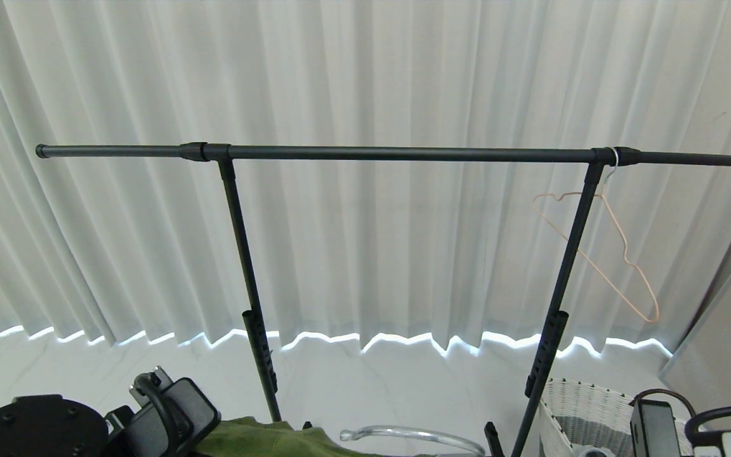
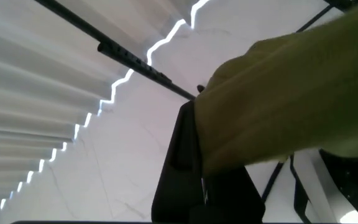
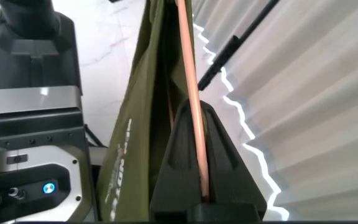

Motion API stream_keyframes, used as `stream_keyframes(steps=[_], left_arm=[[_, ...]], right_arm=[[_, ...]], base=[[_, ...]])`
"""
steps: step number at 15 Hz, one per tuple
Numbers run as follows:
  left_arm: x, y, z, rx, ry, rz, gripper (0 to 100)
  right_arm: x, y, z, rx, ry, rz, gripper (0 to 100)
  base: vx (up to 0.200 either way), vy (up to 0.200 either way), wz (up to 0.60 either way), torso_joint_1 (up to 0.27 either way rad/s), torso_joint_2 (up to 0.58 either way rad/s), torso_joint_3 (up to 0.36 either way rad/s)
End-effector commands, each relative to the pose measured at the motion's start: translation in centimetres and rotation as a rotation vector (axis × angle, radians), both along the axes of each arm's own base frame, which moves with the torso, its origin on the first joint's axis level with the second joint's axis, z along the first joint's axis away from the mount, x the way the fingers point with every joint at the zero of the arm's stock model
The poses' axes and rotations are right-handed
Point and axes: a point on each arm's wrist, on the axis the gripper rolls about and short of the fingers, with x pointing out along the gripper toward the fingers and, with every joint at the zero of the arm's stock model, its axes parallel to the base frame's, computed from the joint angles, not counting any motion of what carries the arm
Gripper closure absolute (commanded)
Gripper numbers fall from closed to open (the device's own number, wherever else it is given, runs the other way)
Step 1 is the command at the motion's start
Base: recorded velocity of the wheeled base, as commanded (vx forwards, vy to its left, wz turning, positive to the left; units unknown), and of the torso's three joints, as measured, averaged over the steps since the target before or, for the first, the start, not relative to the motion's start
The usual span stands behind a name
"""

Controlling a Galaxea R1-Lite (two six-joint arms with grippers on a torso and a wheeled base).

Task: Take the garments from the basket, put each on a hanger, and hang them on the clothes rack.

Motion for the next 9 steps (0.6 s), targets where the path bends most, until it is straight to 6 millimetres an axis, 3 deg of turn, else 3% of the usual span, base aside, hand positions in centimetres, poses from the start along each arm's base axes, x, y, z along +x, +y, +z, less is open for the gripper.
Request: stream_keyframes(steps=[1,5,9], left_arm=[[0.2,0.5,0.2,-0.006,-0.014,0.047,100],[0.4,1.5,0.7,-0.038,-0.055,0.115,100],[1.1,2.6,0.4,-0.011,-0.053,0.229,100]], right_arm=[[0.2,-0.1,-0.2,-0.008,-0.002,-0.022,100],[1.9,-0.8,0.1,0.001,-0.007,-0.130,100],[2.0,-1.4,0.6,0.027,-0.018,-0.155,100]], base=[[0.000,0.000,0.00,0.000,0.00,0.000],[0.000,0.000,0.00,0.000,0.00,0.000],[0.000,0.000,0.00,0.000,0.00,0.000]])
